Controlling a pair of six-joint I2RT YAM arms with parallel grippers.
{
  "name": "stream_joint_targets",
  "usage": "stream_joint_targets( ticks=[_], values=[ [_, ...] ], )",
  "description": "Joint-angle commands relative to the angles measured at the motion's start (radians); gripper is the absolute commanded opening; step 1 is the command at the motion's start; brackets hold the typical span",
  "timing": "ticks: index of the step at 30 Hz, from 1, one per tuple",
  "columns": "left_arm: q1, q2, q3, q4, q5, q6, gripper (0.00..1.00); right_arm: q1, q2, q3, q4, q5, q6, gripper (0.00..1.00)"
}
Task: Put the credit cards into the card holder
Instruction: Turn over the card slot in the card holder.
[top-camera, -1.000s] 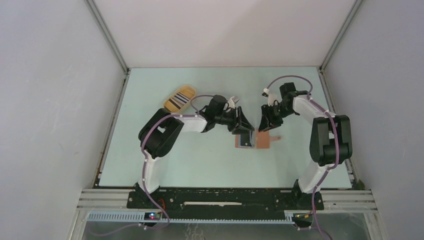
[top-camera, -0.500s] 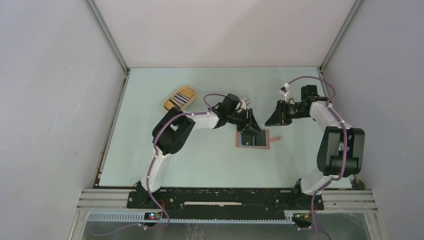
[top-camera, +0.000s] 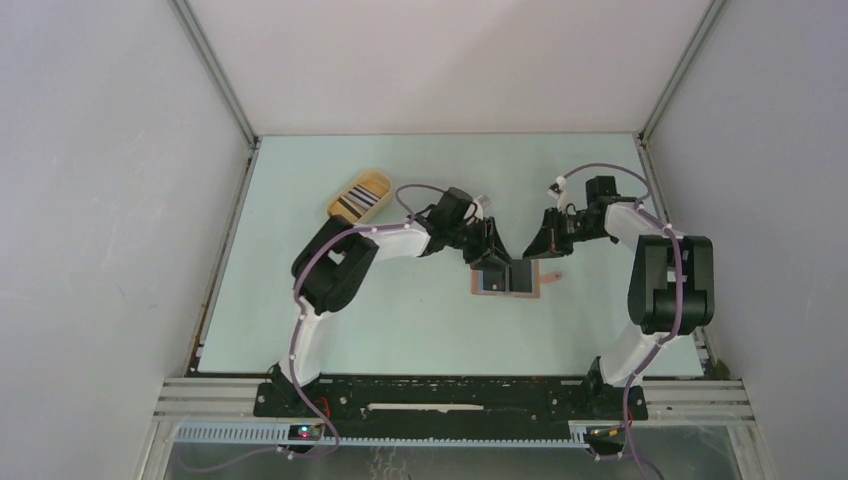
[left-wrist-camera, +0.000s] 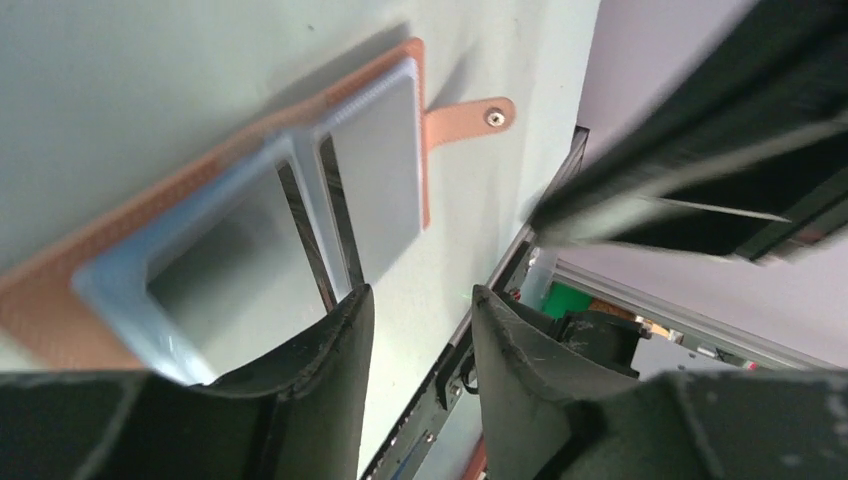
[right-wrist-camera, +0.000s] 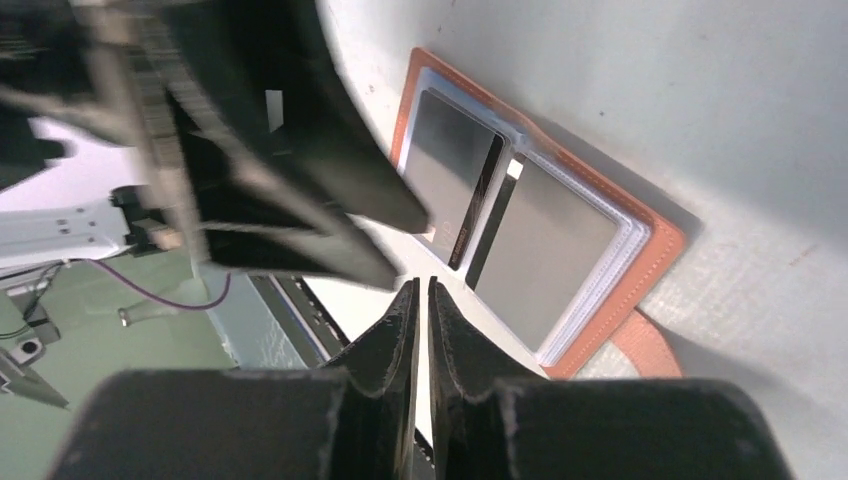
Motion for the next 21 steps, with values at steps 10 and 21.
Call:
stream_joint_targets(
  ticks=[10, 21],
  values=[
    [0.057, -0.292, -0.246, -0.008, -0.137, 0.111, 0.57, 0.229, 0.086, 0.058, -0.014, 0.425, 0.025, 0.15],
    [0.046, -0.21, -0.183, -0.035, -0.1, 0.105, 0.58, 0.239, 0.115, 0.077, -0.034, 0.455, 0.006, 0.16]
  ],
)
